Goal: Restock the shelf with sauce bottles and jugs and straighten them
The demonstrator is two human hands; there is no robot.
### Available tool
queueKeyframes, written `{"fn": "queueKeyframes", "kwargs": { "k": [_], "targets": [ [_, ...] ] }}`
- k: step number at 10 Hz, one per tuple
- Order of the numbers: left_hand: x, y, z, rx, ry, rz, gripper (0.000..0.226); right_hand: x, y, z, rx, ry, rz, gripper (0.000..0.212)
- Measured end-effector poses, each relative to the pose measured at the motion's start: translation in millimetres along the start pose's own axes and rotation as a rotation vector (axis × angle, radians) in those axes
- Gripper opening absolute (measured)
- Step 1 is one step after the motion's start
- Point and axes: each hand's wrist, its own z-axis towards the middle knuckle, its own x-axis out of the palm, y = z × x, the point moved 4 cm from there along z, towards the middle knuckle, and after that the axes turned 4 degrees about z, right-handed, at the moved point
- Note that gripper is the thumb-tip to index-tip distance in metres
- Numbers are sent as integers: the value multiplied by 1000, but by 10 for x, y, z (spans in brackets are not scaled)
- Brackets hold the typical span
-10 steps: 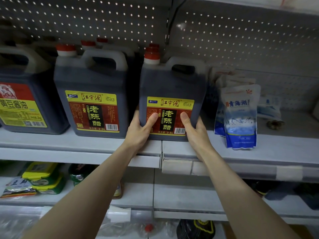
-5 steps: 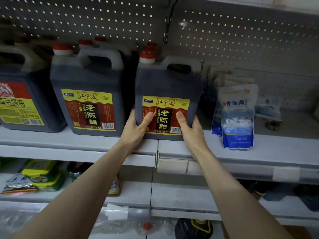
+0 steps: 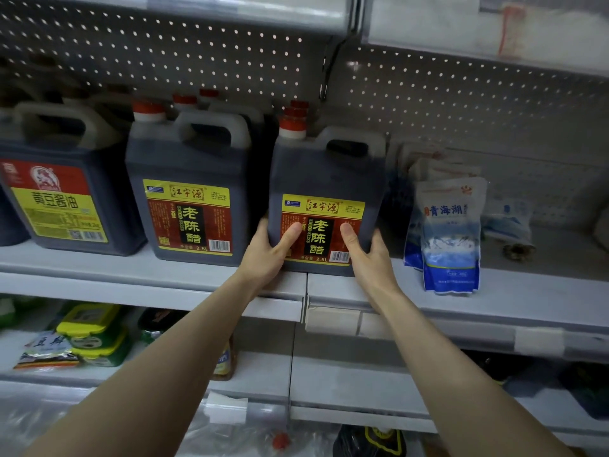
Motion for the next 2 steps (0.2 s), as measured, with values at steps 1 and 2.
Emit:
{"fn": "queueKeyframes", "kwargs": {
  "k": [1,2],
  "targets": [
    [-89,-32,-97,-9,26,61,64,8,124,-103,-27,-6,-7,96],
    [-214,-130,-263,4,30,60,81,-5,301,-280,-102,-30,-16,83]
  ]
}}
